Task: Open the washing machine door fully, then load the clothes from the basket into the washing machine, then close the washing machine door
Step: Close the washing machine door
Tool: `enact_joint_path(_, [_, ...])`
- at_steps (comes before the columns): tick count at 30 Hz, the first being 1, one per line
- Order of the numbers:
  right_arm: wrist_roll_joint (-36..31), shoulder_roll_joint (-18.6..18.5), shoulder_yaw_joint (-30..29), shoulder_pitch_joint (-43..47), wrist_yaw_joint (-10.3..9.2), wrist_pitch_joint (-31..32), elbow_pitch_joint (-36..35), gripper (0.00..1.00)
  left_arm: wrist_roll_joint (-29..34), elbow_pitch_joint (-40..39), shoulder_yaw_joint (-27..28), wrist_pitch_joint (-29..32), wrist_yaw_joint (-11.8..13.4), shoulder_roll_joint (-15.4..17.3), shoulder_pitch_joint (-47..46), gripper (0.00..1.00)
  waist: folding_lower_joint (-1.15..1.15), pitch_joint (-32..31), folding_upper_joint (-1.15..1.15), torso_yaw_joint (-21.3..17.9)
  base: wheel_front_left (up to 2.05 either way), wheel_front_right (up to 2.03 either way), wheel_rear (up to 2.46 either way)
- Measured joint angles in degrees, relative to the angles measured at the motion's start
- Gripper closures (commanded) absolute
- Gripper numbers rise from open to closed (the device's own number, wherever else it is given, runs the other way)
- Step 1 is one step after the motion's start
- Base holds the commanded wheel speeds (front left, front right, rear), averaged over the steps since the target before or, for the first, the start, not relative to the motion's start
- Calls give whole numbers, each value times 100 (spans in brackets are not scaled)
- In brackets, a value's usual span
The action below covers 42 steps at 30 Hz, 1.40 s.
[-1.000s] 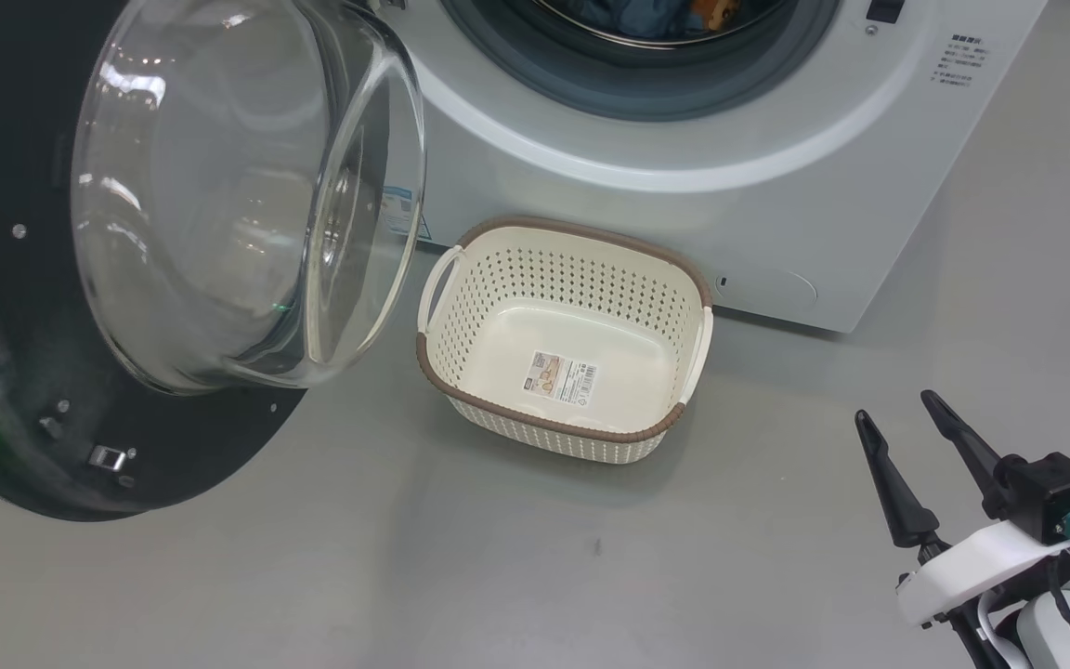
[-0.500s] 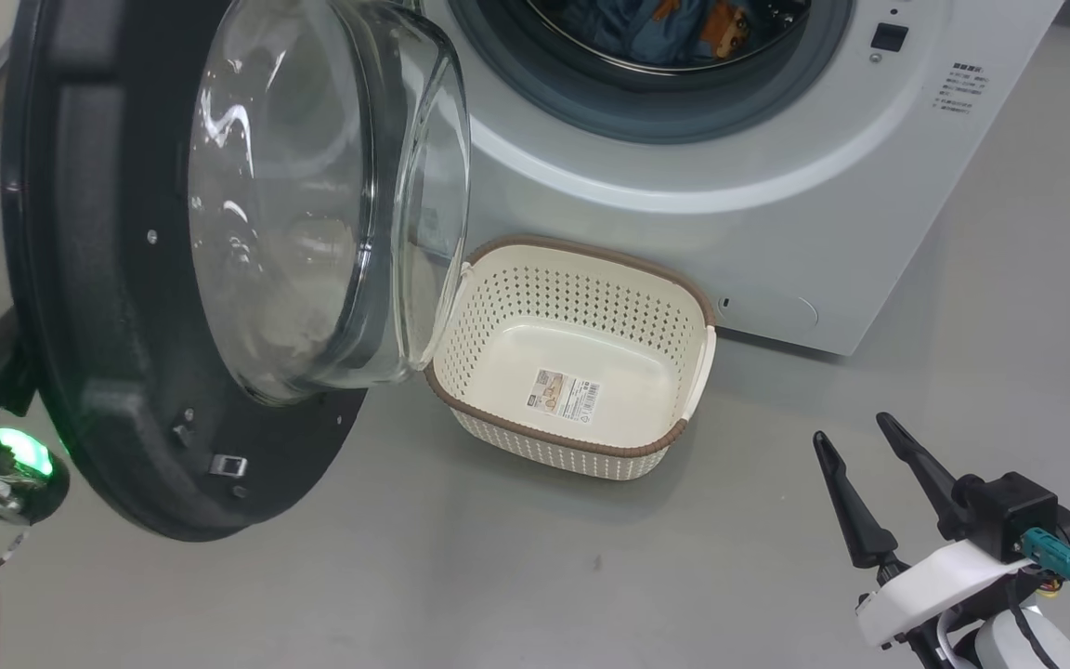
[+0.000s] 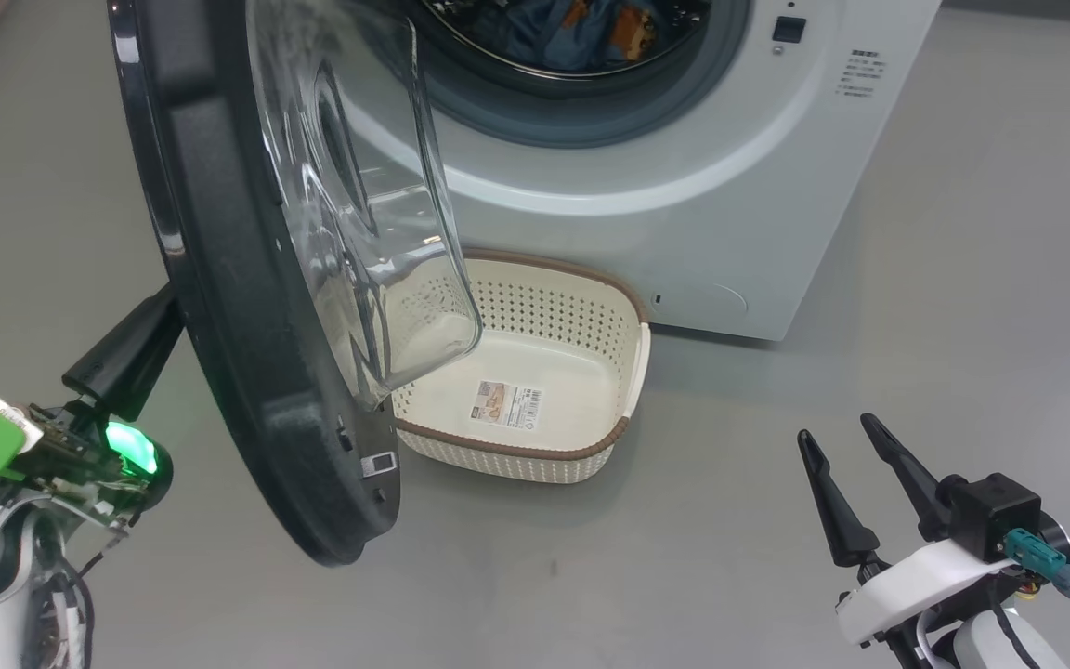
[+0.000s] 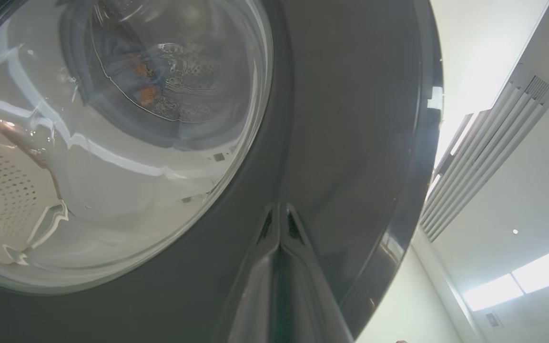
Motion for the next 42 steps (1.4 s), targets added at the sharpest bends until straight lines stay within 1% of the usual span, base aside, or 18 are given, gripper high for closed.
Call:
enact_joint_path(7, [0, 80, -31, -8, 0, 0, 19, 0, 193, -94, -124, -378, -5, -353, 7, 100, 0, 2, 0, -430, 0, 0, 0])
enact_joint_path(11, [0, 91, -56, -8, 0, 0, 85, 0, 282, -73, -302, -609, -5, -668, -53, 100, 0, 2, 0, -698, 0, 0, 0])
enact_joint_path(14, [0, 114, -45, -15, 0, 0, 93, 0, 617, 24, -497, -811, -5, -793, -197, 100, 0, -7, 0, -893, 0, 0, 0])
enact_joint_path(17, [0, 132, -12, -21, 0, 0, 100, 0, 942, 203, -560, -1096, -5, -806, -377, 100, 0, -22, 0, -1084, 0, 0, 0])
enact_joint_path(21, [-1, 131, -16, -20, 0, 0, 134, 0, 1195, 526, -599, -1508, -5, -810, -539, 100, 0, -43, 0, -1331, 0, 0, 0])
enact_joint_path(27, [-2, 87, 9, -18, 0, 0, 191, 0, 1378, 1007, -581, -2117, -5, -806, -919, 100, 0, -64, 0, -1670, 0, 0, 0])
enact_joint_path(36, [-1, 83, 156, -20, 0, 0, 245, 0, 1870, 1685, -631, -2889, -5, -811, -1562, 100, 0, -88, 0, -2140, 0, 0, 0])
enact_joint_path(42, [-1, 75, 288, -20, 0, 0, 314, 0, 2150, 2291, -605, -3410, -5, -818, -1926, 100, 0, -128, 0, -2412, 0, 0, 0])
